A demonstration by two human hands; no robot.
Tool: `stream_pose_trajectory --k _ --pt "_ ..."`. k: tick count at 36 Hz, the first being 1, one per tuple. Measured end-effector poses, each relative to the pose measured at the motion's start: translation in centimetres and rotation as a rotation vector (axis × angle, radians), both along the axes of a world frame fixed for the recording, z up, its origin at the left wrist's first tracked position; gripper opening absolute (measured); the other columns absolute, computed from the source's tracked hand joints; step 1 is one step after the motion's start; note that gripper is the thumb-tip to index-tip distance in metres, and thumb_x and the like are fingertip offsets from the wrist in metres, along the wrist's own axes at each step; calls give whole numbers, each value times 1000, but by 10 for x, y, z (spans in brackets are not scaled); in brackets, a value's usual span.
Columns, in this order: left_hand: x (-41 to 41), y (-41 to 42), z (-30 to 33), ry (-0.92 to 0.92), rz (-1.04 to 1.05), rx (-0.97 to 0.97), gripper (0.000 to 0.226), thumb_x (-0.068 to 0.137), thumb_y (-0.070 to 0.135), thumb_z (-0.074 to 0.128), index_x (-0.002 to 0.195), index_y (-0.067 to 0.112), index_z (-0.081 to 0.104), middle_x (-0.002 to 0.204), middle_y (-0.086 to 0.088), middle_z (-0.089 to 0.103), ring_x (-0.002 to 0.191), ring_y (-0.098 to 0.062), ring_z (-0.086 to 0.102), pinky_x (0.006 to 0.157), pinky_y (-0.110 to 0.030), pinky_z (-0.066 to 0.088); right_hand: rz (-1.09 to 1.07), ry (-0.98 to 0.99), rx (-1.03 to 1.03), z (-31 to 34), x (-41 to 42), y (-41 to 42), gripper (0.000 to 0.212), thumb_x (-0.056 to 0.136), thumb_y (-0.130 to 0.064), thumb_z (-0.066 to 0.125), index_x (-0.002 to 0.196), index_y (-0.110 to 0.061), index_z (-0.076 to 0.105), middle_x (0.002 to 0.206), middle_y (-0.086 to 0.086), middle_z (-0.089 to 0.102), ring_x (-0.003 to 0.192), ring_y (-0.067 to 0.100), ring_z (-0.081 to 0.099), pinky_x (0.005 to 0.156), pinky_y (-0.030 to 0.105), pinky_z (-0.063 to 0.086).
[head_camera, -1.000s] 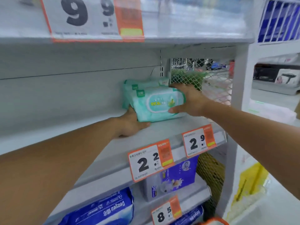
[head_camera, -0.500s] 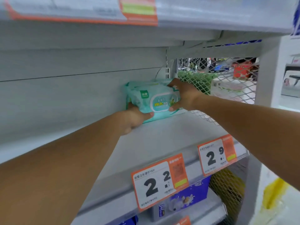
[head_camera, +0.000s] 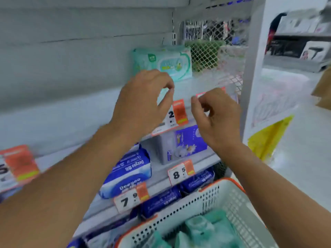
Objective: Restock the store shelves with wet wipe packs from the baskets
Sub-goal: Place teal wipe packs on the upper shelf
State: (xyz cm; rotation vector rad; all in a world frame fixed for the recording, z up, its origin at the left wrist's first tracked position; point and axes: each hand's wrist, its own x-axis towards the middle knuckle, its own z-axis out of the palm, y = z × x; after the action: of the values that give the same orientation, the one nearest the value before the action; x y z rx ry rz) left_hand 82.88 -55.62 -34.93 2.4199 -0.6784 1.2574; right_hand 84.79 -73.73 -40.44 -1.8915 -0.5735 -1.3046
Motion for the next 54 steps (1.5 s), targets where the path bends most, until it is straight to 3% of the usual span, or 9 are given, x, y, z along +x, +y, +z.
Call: stream_pose_trajectory --k 2,6,12,20,24,32,38,47,54 --pt "-40 -17 -49 59 -58 -56 12 90 25 54 91 16 63 86 1 64 85 -22 55 75 -35 44 -32 127 74 -54 -23 -4 35 97 -23 57 65 -9 54 63 -2 46 59 19 45 58 31 33" --pt "-97 -33 -205 860 63 -20 28 89 33 63 114 20 59 110 -5 65 104 -29 60 84 -41 49 -18 861 -7 -188 -58 -18 30 91 -28 63 66 -15 55 54 -4 49 62 23 55 59 32 34" --pt "-170 -11 -342 1464 182 279 84 86 53 67 152 17 30 158 -6 26 144 -29 28 114 -42 34 -131 1703 -191 -325 -123 -75 48 77 -24 83 117 -11 61 101 10 63 82 26 61 72 34 54" --pt "-145 -21 -356 1373 280 184 64 83 57 68 132 18 55 128 -5 54 119 -32 43 96 -42 45 -99 1677 -108 -333 -116 -79 107 57 -38 96 147 -24 40 132 7 55 117 27 59 95 44 54" --pt "-134 -35 -358 1425 247 296 54 84 52 65 125 18 56 127 -6 54 120 -33 41 96 -44 43 -29 1781 -423 -319 -91 -48 70 73 -31 86 135 -16 56 123 5 62 112 28 61 91 33 51" --pt "-135 -52 -378 1514 316 287 95 69 66 75 142 22 33 127 -4 56 127 -26 44 102 -47 22 -148 1802 -626 -336 -70 -62 69 81 -29 70 146 -28 47 151 12 38 141 37 32 113 42 39" --pt "-123 -54 -376 1540 199 301 120 65 56 85 156 31 11 151 -1 42 135 -27 42 107 -45 22 -244 1721 -1091 -343 -72 -92 106 59 -28 85 149 -27 28 136 7 43 117 36 54 98 45 44" --pt "-113 -63 -364 1612 101 469 106 49 48 96 139 22 44 137 -5 45 121 -29 46 94 -43 47 -65 1666 -1337 -343 -76 -92 124 49 -30 98 153 -24 30 144 13 35 124 39 47 101 44 48" --pt "-119 -60 -363 1619 117 458 105 57 43 94 143 22 37 138 -5 52 118 -29 55 89 -39 49 -10 1619 -1236 -331 -83 -110 86 37 -33 100 111 -27 57 107 0 64 98 26 60 82 34 50"
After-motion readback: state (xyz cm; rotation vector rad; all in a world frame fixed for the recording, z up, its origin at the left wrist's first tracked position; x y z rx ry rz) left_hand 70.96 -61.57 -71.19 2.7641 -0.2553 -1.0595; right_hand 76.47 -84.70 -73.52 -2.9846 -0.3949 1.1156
